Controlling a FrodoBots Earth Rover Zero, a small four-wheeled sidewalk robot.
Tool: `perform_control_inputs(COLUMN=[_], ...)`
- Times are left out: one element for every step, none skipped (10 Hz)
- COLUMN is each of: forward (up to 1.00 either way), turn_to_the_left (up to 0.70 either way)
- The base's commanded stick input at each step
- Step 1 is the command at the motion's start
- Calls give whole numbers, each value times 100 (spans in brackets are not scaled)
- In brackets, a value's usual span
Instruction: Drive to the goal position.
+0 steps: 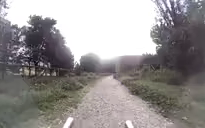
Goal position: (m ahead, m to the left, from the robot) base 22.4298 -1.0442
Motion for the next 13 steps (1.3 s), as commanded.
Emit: perform_control_inputs(forward=[70,70,70,70,70,70,70,70,70,70,70,70,70], turn_to_the_left=[0,0,0,0,0,0,0,0,0,0,0,0,0])
